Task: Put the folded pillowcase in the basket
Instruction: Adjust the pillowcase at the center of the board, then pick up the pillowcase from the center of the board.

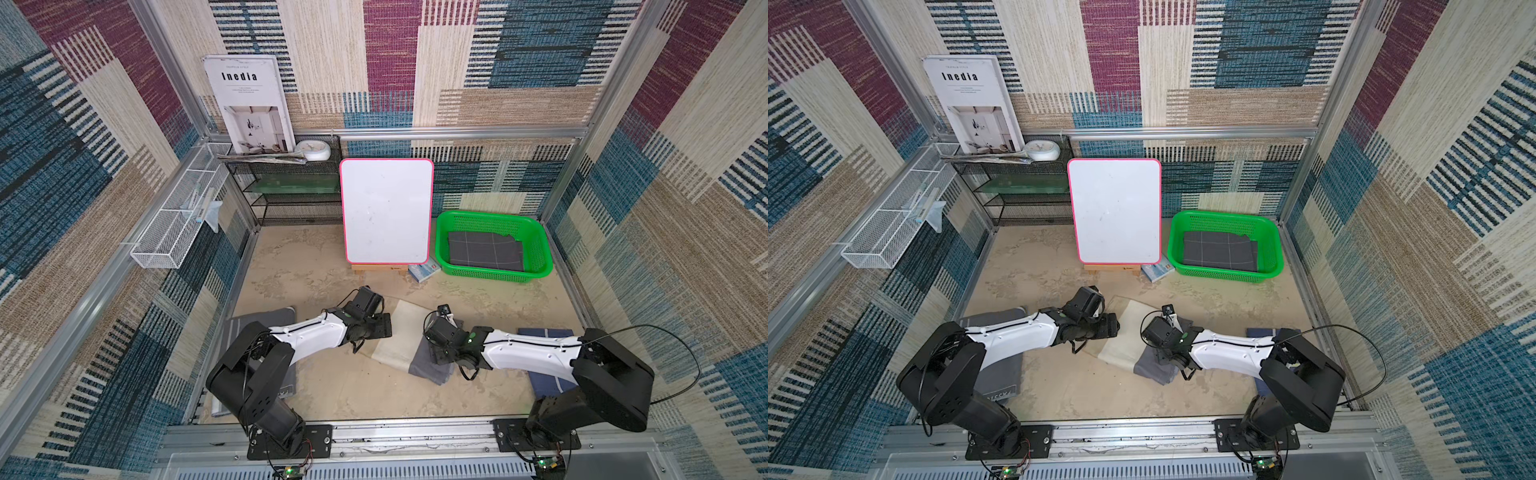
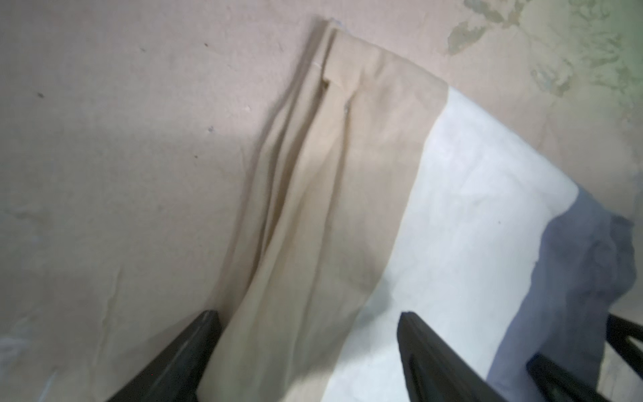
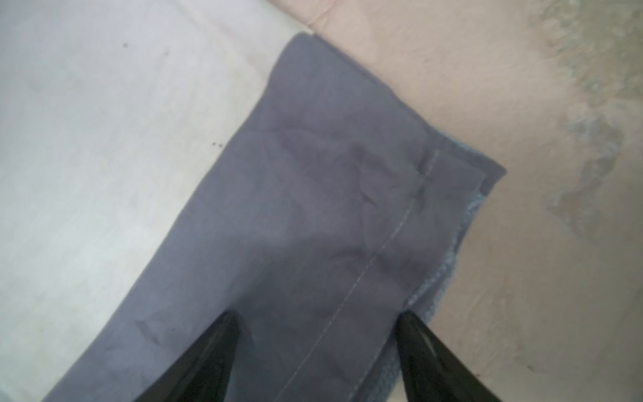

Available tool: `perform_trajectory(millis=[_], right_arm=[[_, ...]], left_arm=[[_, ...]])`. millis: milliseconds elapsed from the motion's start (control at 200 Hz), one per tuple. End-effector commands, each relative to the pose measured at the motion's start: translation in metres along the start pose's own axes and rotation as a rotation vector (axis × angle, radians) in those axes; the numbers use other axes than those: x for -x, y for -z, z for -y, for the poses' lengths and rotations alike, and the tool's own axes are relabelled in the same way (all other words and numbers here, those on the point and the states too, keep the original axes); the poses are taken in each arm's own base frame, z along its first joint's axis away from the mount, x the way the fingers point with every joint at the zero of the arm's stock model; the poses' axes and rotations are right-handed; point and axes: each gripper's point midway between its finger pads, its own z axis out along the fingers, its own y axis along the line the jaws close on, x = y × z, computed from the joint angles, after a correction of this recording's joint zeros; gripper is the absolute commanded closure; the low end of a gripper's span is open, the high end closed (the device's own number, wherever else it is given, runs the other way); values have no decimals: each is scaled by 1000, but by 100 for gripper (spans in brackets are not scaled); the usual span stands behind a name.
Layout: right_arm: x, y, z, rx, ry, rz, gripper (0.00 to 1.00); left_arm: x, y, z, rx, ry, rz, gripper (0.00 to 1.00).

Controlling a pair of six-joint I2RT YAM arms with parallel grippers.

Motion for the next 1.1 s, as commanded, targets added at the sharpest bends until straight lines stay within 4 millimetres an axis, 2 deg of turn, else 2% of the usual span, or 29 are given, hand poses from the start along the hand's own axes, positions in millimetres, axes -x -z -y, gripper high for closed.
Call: perform_trajectory(millis=[0, 120, 205, 280, 396, 576, 851, 967, 1097], right_arm=[[12, -4, 11, -19, -36, 10, 22], [30, -1, 17, -15, -66, 35, 22], [40, 6, 18, 1, -88, 61, 21], [42, 9, 23, 20, -124, 66, 20], [42, 9, 34, 33, -192, 64, 20], [35, -3, 35, 49, -262, 17, 20], [17, -20, 24, 105, -279, -51, 27], [13, -26, 18, 131, -270, -74, 37], [15, -28, 10, 170, -270, -72, 51]], left_arm=[[-30, 0, 2, 3, 22, -68, 16], [-36, 10, 3, 10, 24, -33, 16], [-26, 22, -7, 46, 36, 34, 12], [-15, 27, -5, 42, 20, 52, 8], [-4, 22, -11, 87, -9, -12, 7], [-1, 7, -9, 66, 0, -61, 9], [-5, -10, 1, 18, 25, -103, 22], [-9, -16, 11, -8, 31, -128, 31], [-9, -18, 20, -8, 7, -139, 46]])
